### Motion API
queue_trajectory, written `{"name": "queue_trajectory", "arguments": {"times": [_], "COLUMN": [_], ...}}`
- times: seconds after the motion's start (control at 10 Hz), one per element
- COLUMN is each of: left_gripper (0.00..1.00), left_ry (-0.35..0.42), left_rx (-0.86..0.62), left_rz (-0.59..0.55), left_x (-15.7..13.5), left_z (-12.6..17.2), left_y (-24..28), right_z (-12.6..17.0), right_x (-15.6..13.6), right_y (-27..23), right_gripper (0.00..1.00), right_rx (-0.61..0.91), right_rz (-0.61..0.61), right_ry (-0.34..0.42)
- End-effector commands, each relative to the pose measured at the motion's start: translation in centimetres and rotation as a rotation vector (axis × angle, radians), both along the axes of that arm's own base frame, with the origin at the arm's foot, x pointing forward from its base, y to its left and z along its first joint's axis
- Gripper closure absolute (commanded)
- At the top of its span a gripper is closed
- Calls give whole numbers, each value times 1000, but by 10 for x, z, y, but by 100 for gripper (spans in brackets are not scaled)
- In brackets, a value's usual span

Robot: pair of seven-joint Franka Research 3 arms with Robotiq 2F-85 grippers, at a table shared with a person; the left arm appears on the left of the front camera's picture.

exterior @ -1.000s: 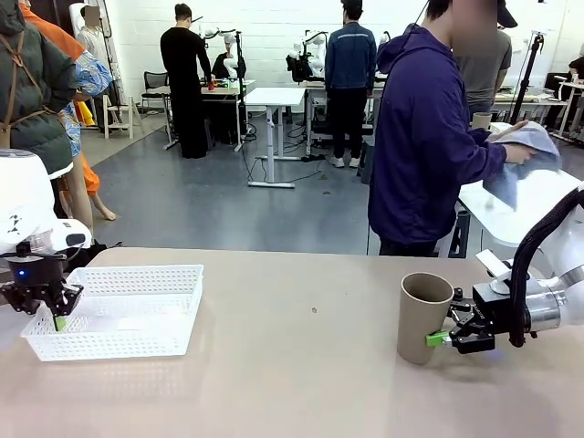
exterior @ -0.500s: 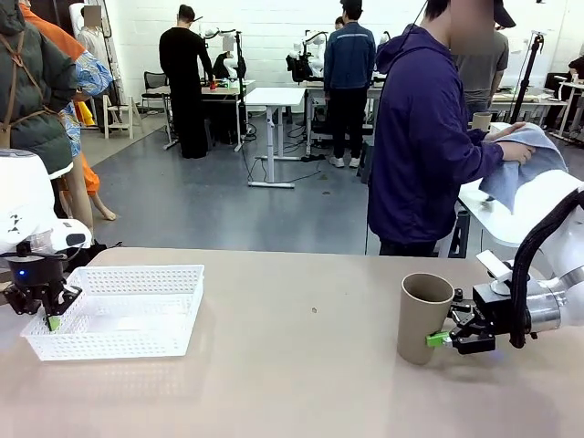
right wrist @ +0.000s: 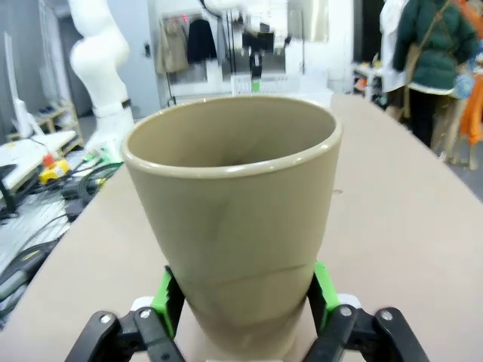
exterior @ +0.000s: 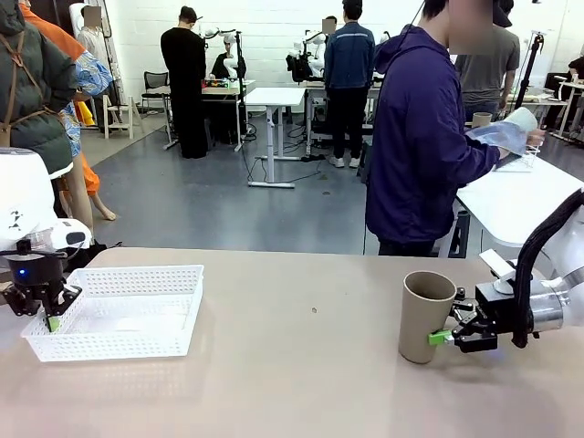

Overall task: Clean and organize the cups into the basket.
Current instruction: Pick up the Organizing basket and move it to the center of the table, then pick up the Reusable plastic cup from the right side of the table and place it inside the Organizing basket.

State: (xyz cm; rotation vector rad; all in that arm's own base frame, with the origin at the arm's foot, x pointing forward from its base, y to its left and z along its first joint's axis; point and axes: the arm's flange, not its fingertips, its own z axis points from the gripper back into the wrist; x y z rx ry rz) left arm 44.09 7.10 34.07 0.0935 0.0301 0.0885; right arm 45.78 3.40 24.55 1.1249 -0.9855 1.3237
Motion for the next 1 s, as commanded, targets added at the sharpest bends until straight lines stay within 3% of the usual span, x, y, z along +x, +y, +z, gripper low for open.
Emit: {"name": "queue_trajectory", "arguments": {"times": [0.0,0.3,0.6,0.9], "left_gripper": [100,100,100,100], "left_ry": [10,12,49,29], "left_rx": [-22,-26,-20,18], "left_rz": [54,48,9,-40], "left_x": [6,12,22,17], "left_z": [6,10,15,30], "left_y": [-17,-41,-88,-149], "right_z": [30,93,171,219], "right_x": [-11,-23,-38,-45], "right_y": [-3,-19,-29,-29], "right_gripper": [100,100,100,100], "right_rx": [75,158,103,-26], "right_rz": [-38,-127,-201,-181], "right_ry": [-15,-91,-127,-80]}}
